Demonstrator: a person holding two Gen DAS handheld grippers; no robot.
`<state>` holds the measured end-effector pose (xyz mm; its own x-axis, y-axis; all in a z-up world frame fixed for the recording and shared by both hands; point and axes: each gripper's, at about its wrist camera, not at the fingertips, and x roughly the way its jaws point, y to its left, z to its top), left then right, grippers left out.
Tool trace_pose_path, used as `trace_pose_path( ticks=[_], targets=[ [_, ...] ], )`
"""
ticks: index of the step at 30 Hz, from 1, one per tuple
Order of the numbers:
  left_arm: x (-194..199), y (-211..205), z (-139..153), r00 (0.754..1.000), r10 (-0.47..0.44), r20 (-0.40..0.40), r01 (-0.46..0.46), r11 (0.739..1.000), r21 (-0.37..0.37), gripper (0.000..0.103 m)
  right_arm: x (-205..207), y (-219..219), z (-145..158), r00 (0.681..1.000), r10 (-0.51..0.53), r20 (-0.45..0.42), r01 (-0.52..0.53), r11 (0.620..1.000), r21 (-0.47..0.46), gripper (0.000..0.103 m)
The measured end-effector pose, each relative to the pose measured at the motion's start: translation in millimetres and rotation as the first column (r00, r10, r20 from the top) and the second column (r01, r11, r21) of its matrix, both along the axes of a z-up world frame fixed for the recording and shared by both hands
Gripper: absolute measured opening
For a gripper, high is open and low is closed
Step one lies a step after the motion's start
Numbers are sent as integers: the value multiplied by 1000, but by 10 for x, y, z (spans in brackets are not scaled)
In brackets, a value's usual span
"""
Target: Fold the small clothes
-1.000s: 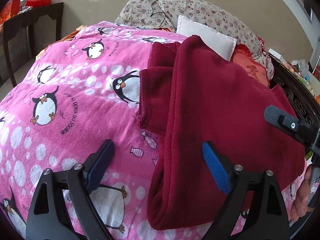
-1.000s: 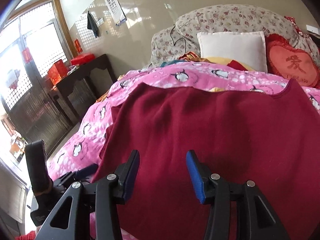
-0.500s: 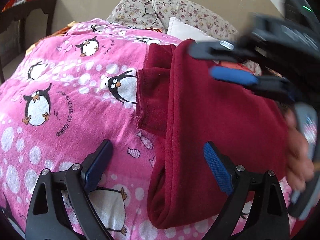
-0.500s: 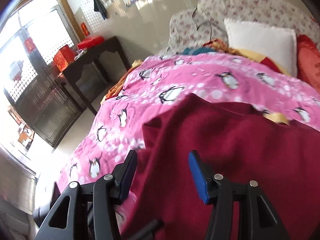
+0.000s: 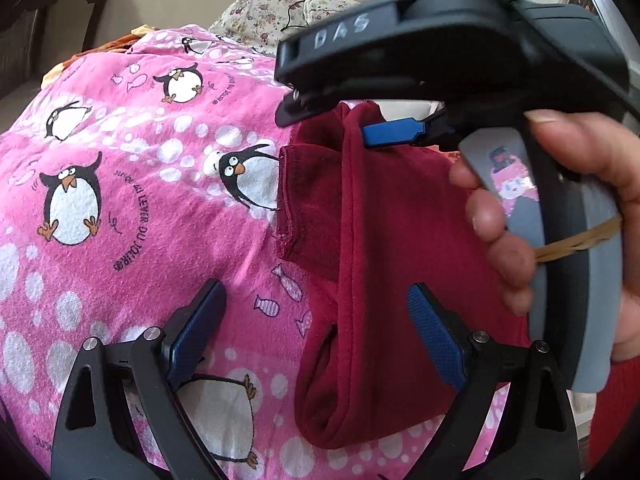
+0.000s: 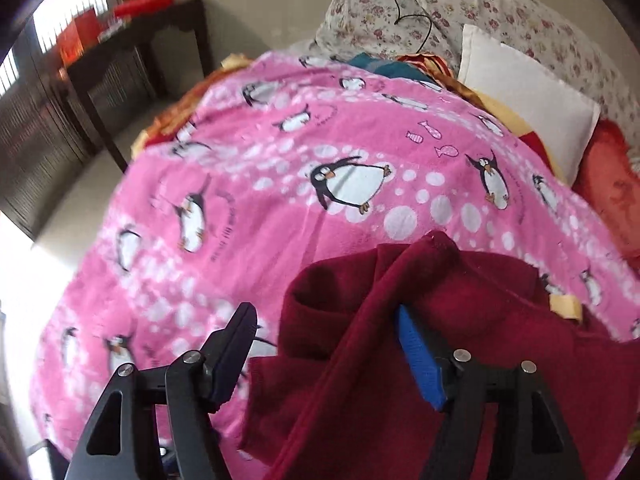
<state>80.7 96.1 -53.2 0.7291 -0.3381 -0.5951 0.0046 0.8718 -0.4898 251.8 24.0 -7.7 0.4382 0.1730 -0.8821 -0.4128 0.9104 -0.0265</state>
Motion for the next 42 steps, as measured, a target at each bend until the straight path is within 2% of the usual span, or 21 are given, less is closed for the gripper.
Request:
trace_pose_path(
  ticks=[4,6,9,11,14,17,22,28,32,34,36,37,38,40,42],
  targets=[
    [10,18,3,1000,0,0,0,1000,8,92,41,76,-116,999,15,33,-11,995,-100,70],
    [19,40,-4,1000,-3,0,3,1000,15,92,7,94,-143,997,33,64,-25,993,-119,70],
    [22,32,-6,1000,-4,0,4,1000,8,92,-37,31,-107,993,51,109,-40,994,-99,55],
    [39,35,-13,1000,-7,-1,7,1000,0,92,-98,-35,-65,989,74,126,-64,994,-84,41],
    [43,44,-14,1000,-6,0,6,1000,-11,92,-123,-159,20,990,78,118,-77,997,-10,27],
    [47,42,-10,1000,-4,4,4,1000,0,92,-146,-324,128,992,75,98,-83,993,87,21],
    [28,34,-9,1000,-7,13,7,1000,-3,92,-205,-535,244,994,51,101,-70,979,189,17],
    [-6,59,-17,998,-52,23,54,995,-84,92,-260,-672,315,992,30,123,-58,972,227,16],
    [8,-79,-17,994,-107,10,107,994,-33,92,-256,-731,321,993,30,117,-59,966,251,16],
    [12,-101,-23,990,-139,6,139,989,-48,92,-255,-741,312,993,34,115,-62,965,254,16],
    [18,-100,-33,985,-173,9,173,981,-86,82,-263,-741,308,992,37,118,-66,964,259,16],
    [33,-108,-57,981,-196,1,195,975,-110,61,-270,-742,306,992,38,119,-68,963,259,16],
    [77,-124,-114,973,-228,-32,221,965,-142,45,-279,-743,305,992,38,122,-70,963,262,16],
    [101,-121,-156,974,-218,-56,209,968,-140,35,-305,-747,307,991,39,124,-71,961,268,16],
    [77,-111,-133,975,-221,-36,213,966,-146,29,-347,-768,339,990,36,139,-73,959,274,16]
  ],
)
